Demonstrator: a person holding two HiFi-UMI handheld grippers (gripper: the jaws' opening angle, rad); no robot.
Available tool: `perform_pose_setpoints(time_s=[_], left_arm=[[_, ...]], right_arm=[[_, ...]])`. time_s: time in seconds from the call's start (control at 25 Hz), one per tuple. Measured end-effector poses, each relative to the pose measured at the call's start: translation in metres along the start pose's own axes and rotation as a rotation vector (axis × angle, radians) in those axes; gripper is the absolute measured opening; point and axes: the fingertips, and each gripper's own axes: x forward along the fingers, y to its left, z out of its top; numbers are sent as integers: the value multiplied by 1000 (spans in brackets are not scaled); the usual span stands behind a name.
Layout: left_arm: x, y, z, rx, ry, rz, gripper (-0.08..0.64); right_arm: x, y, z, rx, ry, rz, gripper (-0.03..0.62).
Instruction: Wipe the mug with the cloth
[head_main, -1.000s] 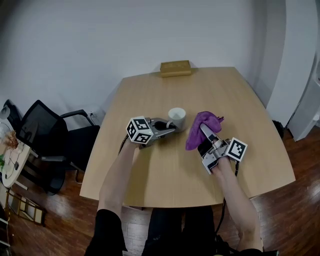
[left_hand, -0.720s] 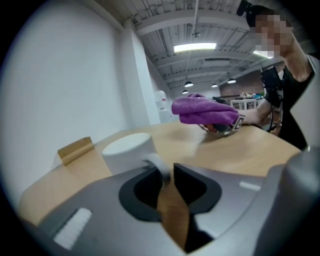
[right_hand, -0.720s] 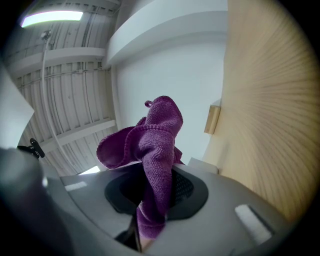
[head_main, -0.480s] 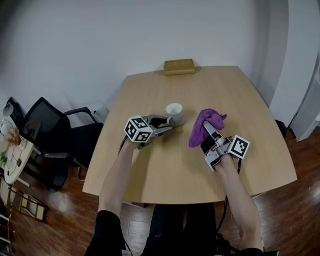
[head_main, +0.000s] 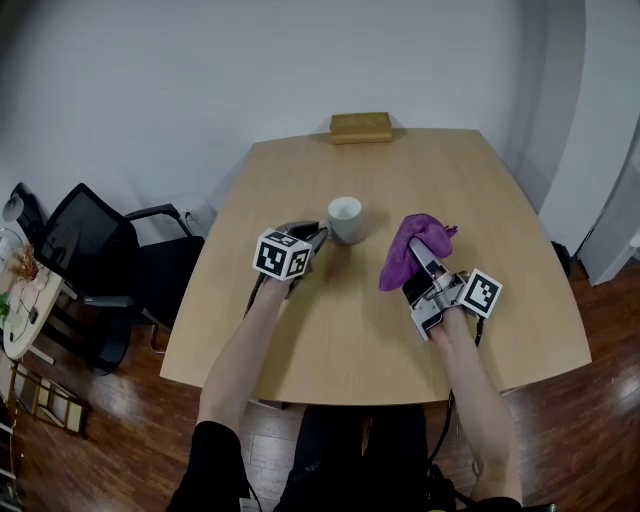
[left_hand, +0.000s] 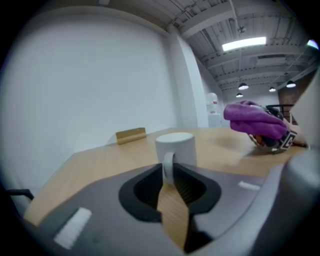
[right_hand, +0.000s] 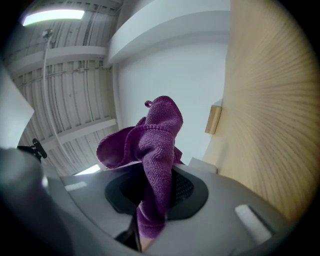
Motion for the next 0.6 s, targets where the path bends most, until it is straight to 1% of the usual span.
perform_pose_setpoints(time_s=[0.16, 0.2, 0.28, 0.36, 0.52, 0.6], left_arm=[[7, 14, 3, 4, 0, 33, 84], [9, 15, 4, 7, -1, 32, 66], [16, 14, 7, 5, -2, 18, 64], [24, 11, 11, -10, -7, 10, 64], [41, 6, 19, -51, -19, 22, 63], [48, 3, 23, -58, -24, 24, 63]], right_arm=[[1, 1, 0, -3, 2, 2, 74], [1, 1, -1, -3, 3, 3, 74], [1, 2, -2, -6, 4, 4, 74], [0, 1, -1, -9, 5, 6, 74], [1, 1, -1, -10, 5, 7, 74], [1, 2, -1, -10, 4, 7, 74]])
